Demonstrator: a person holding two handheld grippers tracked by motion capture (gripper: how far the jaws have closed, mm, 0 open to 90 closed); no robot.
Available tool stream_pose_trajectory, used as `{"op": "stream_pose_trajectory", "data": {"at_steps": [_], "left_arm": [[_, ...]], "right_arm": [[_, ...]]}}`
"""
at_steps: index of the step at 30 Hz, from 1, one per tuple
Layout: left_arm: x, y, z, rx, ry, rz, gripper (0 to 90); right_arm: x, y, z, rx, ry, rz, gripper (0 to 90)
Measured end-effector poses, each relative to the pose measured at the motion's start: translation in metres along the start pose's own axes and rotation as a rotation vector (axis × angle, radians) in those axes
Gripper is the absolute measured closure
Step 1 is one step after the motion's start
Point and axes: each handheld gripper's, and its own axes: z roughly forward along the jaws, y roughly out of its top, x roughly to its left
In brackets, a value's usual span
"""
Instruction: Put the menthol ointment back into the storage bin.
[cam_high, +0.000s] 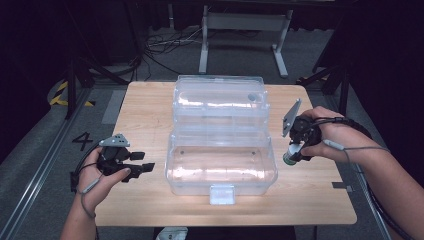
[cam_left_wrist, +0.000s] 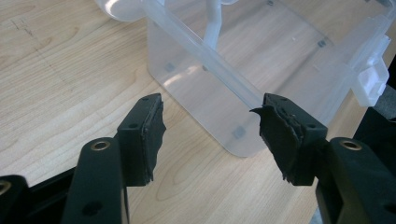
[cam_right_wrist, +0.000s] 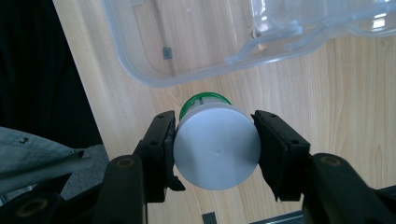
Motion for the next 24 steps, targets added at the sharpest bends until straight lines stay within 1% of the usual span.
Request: {"op": "stream_pose_trajectory", "data": {"at_steps": [1, 2, 5, 6, 7, 10, 13, 14, 15, 19, 24], "left_arm": [[0.0, 0.0, 0.0, -0.001, 0.0, 0.0, 39.9], [0.001, 0.0, 0.0, -0.003, 0.002, 0.0, 39.4], [0.002, 0.001, 0.001, -0.006, 0.009, 0.005, 38.3], [0.002, 0.001, 0.001, -0.007, 0.01, 0.008, 37.8], [0.002, 0.001, 0.001, -0.008, 0.012, 0.011, 37.7], [0.001, 0.002, 0.003, -0.014, 0.018, 0.02, 34.7], [0.001, 0.002, 0.004, -0.017, 0.022, 0.024, 33.2], [0.001, 0.002, 0.004, -0.016, 0.023, 0.022, 32.3], [0.002, 0.001, 0.004, -0.015, 0.025, 0.024, 32.2], [0.002, 0.001, 0.004, -0.014, 0.034, 0.027, 31.7], [0.003, -0.001, 0.004, -0.013, 0.038, 0.023, 31.6]], "right_arm": [[0.002, 0.002, -0.001, 0.005, 0.001, 0.006, 50.6], [0.002, 0.003, -0.002, 0.007, 0.0, -0.001, 50.6], [0.006, 0.009, -0.005, -0.001, -0.003, -0.008, 50.6], [0.007, 0.01, -0.005, -0.008, -0.002, -0.019, 50.6], [0.009, 0.012, -0.006, -0.009, -0.002, -0.011, 50.6], [0.012, 0.019, -0.005, -0.011, 0.001, -0.031, 50.6], [0.015, 0.023, -0.006, -0.009, 0.007, -0.034, 50.6], [0.017, 0.028, -0.006, -0.016, 0.003, -0.046, 50.6], [0.017, 0.029, -0.006, -0.014, 0.01, -0.054, 50.6], [0.02, 0.037, -0.005, -0.02, 0.02, -0.064, 50.6], [0.021, 0.049, 0.002, -0.011, 0.026, -0.095, 50.6]]}}
